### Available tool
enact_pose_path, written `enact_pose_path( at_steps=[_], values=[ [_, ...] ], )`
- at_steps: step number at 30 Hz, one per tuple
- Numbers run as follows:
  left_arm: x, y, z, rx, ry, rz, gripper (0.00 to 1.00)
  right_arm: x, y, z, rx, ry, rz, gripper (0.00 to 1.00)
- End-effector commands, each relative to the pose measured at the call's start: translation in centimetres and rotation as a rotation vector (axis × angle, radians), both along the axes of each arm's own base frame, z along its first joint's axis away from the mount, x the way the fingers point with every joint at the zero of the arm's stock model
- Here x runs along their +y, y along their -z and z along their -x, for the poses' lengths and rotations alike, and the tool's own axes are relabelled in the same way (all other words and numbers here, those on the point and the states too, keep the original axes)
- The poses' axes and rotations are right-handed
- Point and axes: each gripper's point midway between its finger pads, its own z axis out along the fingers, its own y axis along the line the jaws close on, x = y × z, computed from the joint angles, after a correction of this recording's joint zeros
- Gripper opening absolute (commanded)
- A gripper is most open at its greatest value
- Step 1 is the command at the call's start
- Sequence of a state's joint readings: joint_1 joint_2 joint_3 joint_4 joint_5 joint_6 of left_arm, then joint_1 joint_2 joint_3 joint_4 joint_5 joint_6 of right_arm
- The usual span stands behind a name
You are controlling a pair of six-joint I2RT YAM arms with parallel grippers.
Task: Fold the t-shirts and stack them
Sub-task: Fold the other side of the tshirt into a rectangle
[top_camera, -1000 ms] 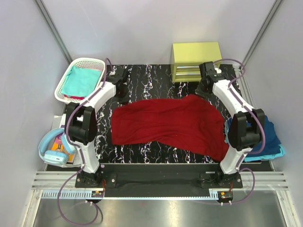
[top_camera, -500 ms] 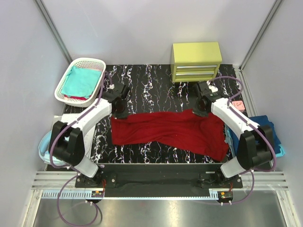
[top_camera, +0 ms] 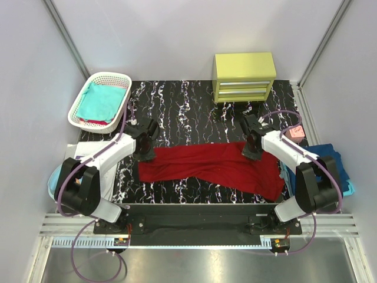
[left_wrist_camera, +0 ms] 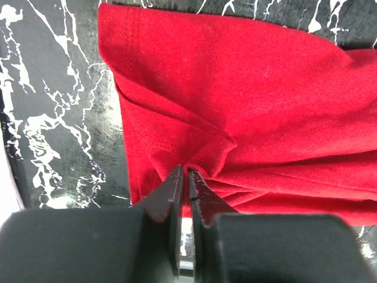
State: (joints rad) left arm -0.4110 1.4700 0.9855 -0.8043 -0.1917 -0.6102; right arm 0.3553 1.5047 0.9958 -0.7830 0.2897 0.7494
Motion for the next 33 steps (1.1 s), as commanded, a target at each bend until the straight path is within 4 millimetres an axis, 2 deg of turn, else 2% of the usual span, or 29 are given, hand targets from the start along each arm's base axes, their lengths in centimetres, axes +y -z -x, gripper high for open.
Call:
enact_pose_path(
  at_steps=[1, 4, 6, 7, 8, 9, 10, 11, 12, 14, 15, 16, 17, 18, 20, 26, 29, 33],
  values=[
    [0.4, 0.6, -0.1, 0.012, -0.013, -0.026, 0.17, -0.3, 0.0, 0.8, 0.004, 0.031, 0.014, 0.00],
    [0.4, 1.1, -0.2, 0.026, -0.012, -0.033, 0.22, -0.6, 0.3, 1.1, 0.022, 0.034, 0.027, 0.00],
    [0.4, 1.0, -0.4, 0.023, -0.011, -0.034, 0.33, -0.5, 0.0, 0.9, 0.014, 0.030, 0.021, 0.00],
    [0.4, 1.0, -0.4, 0.020, -0.011, -0.034, 0.42, -0.2, -0.2, 0.6, 0.002, 0.010, 0.008, 0.00],
    [0.5, 0.6, -0.6, 0.001, -0.012, -0.042, 0.48, 0.4, -1.3, 0.0, -0.045, -0.016, -0.009, 0.00],
    [0.4, -0.1, -1.1, -0.023, -0.016, -0.038, 0.60, 0.8, -2.2, -0.9, -0.093, -0.037, -0.022, 0.07],
    [0.3, -0.6, -1.4, -0.045, -0.017, -0.035, 0.65, 0.8, -3.2, -1.6, -0.130, -0.057, -0.014, 0.13],
    [0.2, -1.7, -1.9, -0.089, -0.017, -0.022, 0.69, 1.1, -5.1, -2.7, -0.192, -0.059, -0.028, 0.20],
    [-0.2, -2.9, -2.7, -0.128, -0.014, -0.009, 0.73, 1.4, -6.2, -3.6, -0.236, -0.064, -0.036, 0.26],
    [-0.3, -4.4, -3.7, -0.185, -0.011, -0.001, 0.79, 2.1, -8.4, -5.4, -0.289, -0.089, -0.047, 0.32],
    [-0.5, -5.3, -4.5, -0.214, -0.004, -0.001, 0.80, 2.4, -8.8, -5.9, -0.288, -0.100, -0.050, 0.34],
    [-0.5, -5.2, -5.0, -0.211, -0.002, -0.009, 0.81, 2.8, -8.0, -6.4, -0.259, -0.117, -0.048, 0.36],
    [-0.8, -5.7, -5.7, -0.222, 0.006, -0.010, 0.81, 3.4, -8.5, -7.2, -0.264, -0.128, -0.059, 0.38],
    [-0.9, -5.5, -5.9, -0.215, 0.010, -0.013, 0.81, 3.9, -8.1, -7.5, -0.246, -0.148, -0.073, 0.38],
    [-1.2, -4.3, -6.5, -0.177, 0.013, -0.022, 0.80, 4.8, -6.4, -8.2, -0.193, -0.173, -0.083, 0.38],
    [-2.3, -0.3, -6.4, -0.081, 0.018, -0.008, 0.77, 7.1, -2.6, -8.0, -0.080, -0.216, -0.169, 0.43],
    [-2.4, 0.7, -6.0, -0.055, 0.022, -0.001, 0.77, 7.6, -1.7, -7.6, -0.062, -0.214, -0.204, 0.44],
    [-2.3, 1.1, -5.9, -0.054, 0.034, -0.006, 0.77, 8.0, -1.5, -7.5, -0.067, -0.213, -0.225, 0.45]
  ],
)
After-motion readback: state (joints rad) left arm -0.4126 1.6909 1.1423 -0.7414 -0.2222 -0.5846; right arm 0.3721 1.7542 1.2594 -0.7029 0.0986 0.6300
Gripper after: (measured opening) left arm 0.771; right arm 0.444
